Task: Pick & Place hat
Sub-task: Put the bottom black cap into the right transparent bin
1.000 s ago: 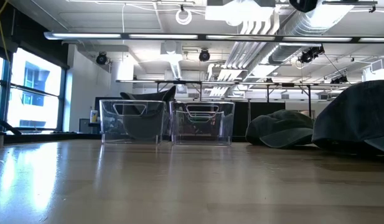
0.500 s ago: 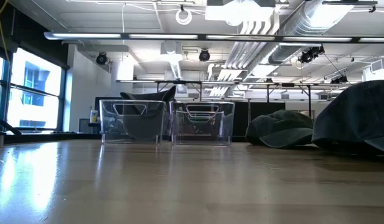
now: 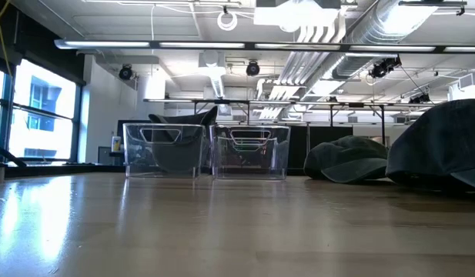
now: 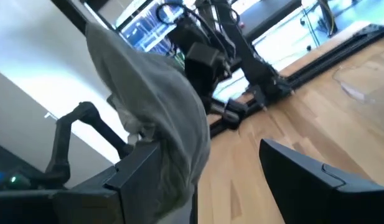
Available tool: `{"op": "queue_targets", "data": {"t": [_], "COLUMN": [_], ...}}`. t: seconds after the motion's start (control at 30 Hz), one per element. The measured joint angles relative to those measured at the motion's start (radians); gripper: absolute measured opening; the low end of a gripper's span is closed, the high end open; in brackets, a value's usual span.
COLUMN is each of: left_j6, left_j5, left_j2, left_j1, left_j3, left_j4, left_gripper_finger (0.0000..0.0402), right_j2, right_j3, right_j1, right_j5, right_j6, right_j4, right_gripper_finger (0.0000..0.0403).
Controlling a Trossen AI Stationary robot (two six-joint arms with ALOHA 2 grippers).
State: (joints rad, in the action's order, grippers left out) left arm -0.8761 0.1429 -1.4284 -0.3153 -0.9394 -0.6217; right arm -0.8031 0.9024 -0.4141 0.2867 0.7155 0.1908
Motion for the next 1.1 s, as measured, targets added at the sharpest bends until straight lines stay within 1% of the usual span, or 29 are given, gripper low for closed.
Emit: {"op": "queue_targets", "data": {"t": [0.07, 0.17, 0.23, 0.27, 0.4, 0.43, 0.47, 0.57, 0.63, 0.73, 0.83, 1.0, 1.07, 1.1], "left_j6": [0.003, 0.007, 0.007, 0.006, 0.006, 0.006, 0.006, 0.007, 0.007, 0.007, 0.007, 0.006, 0.003, 0.003], "left_j5": [0.000, 0.000, 0.000, -0.001, -0.003, -0.003, -0.004, -0.004, -0.015, -0.019, -0.019, -0.021, -0.021, -0.022], "left_j2": [0.000, 0.000, 0.000, 0.000, 0.000, 0.000, 0.000, 0.000, 0.000, 0.000, 0.000, 0.000, 0.000, 0.000], "left_j1": [0.000, 0.000, 0.000, 0.001, 0.001, 0.001, 0.001, 0.001, 0.001, 0.001, 0.001, 0.002, 0.002, 0.002], "left_j3": [0.000, -0.001, -0.001, -0.001, -0.001, -0.001, -0.001, -0.001, -0.001, -0.001, -0.001, -0.001, -0.001, -0.001], "left_j4": [-0.005, -0.005, -0.005, -0.006, -0.005, -0.006, -0.005, -0.006, -0.005, -0.004, -0.004, -0.004, -0.004, -0.004], "left_gripper_finger": [0.0000, 0.0000, 0.0000, 0.0000, 0.0000, 0.0000, 0.0000, 0.0000, 0.0000, 0.0000, 0.0000, 0.0000, 0.0000, 0.0000], "right_j2": [0.012, 0.033, 0.042, 0.043, 0.015, -0.003, -0.023, -0.087, -0.127, -0.165, -0.156, -0.082, -0.053, -0.043], "right_j3": [-0.001, -0.002, 0.000, 0.002, -0.001, -0.003, -0.003, -0.002, -0.002, -0.002, -0.002, -0.002, -0.002, -0.002], "right_j1": [-0.012, -0.038, -0.052, -0.059, -0.097, -0.109, -0.119, -0.142, -0.149, -0.156, -0.168, -0.190, -0.205, -0.213], "right_j5": [0.009, -0.011, -0.018, -0.001, 0.130, 0.134, 0.129, 0.104, 0.107, 0.097, 0.103, 0.197, 0.218, 0.218], "right_j6": [0.004, -0.048, -0.054, -0.028, 0.132, 0.145, 0.144, 0.135, 0.141, 0.167, 0.222, 0.361, 0.373, 0.353], "right_j4": [0.018, -0.039, -0.050, -0.024, 0.152, 0.156, 0.138, 0.013, -0.053, -0.072, -0.011, 0.180, 0.194, 0.177], "right_gripper_finger": [0.0263, 0.0263, 0.0263, 0.0263, 0.0263, 0.0263, 0.0263, 0.0263, 0.0263, 0.0263, 0.0263, 0.0263, 0.0263, 0.0263]}}
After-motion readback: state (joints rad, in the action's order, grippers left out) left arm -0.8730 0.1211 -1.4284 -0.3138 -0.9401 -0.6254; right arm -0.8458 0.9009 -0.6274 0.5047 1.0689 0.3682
